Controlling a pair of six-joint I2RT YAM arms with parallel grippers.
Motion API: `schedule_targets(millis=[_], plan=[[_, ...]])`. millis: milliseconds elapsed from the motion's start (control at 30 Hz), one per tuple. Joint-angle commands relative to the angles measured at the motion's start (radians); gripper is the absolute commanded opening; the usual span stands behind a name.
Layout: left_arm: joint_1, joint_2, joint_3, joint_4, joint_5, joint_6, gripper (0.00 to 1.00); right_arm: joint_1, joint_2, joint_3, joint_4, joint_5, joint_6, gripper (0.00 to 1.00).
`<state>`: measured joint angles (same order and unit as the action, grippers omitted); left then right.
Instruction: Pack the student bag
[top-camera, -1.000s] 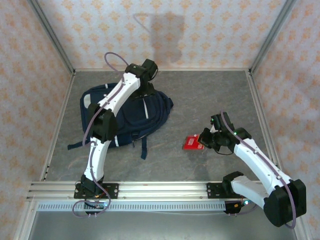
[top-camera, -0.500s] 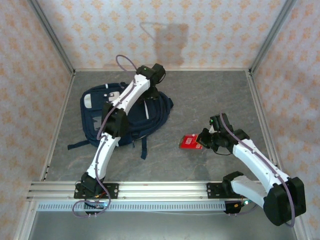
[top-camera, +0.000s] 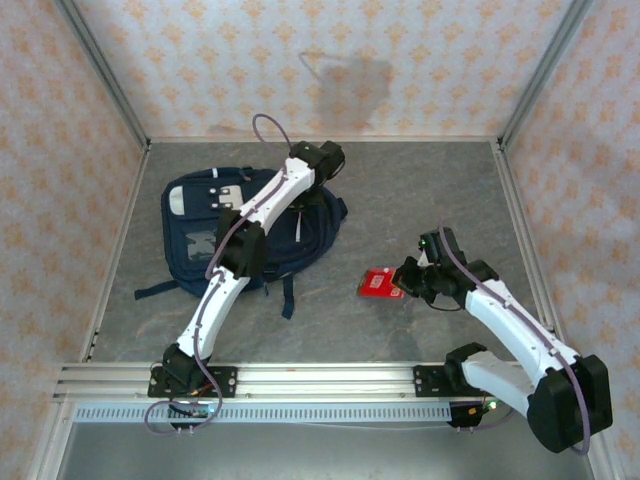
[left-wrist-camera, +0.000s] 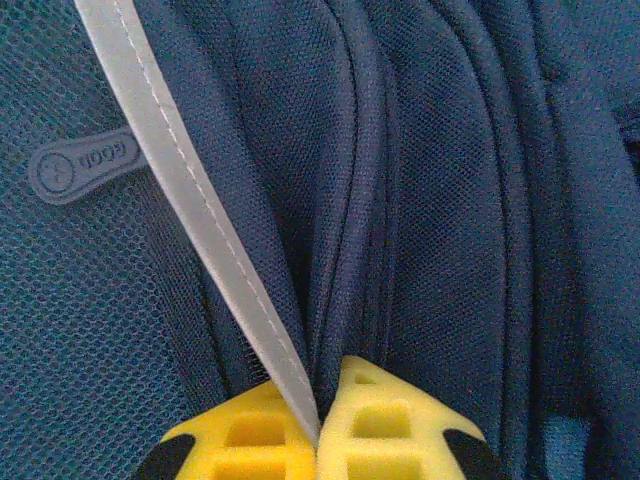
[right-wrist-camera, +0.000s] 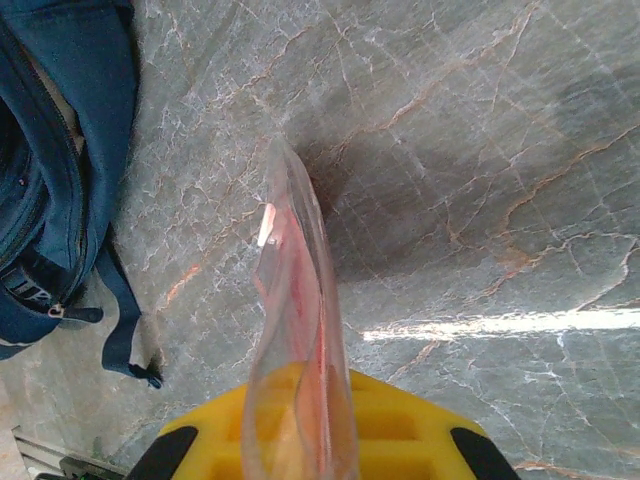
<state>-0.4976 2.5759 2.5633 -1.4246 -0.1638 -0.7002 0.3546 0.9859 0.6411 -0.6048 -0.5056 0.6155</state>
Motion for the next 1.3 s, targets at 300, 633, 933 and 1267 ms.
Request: schedule_targets(millis=[300,633,933,1267], plan=[[-0.025,-0.318,-0.128,0.076,0.338,0.34,0.0,-0.012,-0.103,0.193,-0.15,0.219,-0.057,0.0],[-0.079,-0.616,-0.268,0.101,0.391,0.349,0.0,-0.014,-0.226,0.251,-0.108,0.12,0.007,0.0],[-0.021,-0.889,-0.434,0.174,0.568,0.392,0.0,-0.012,-0.386,0.103,0.108,-0.16,0.097,0.0],[0.072,-0.961,-0.501,0.285,0.783,0.34,0.0,0.069,-0.348,0.015,0.361,-0.19,0.245,0.0]])
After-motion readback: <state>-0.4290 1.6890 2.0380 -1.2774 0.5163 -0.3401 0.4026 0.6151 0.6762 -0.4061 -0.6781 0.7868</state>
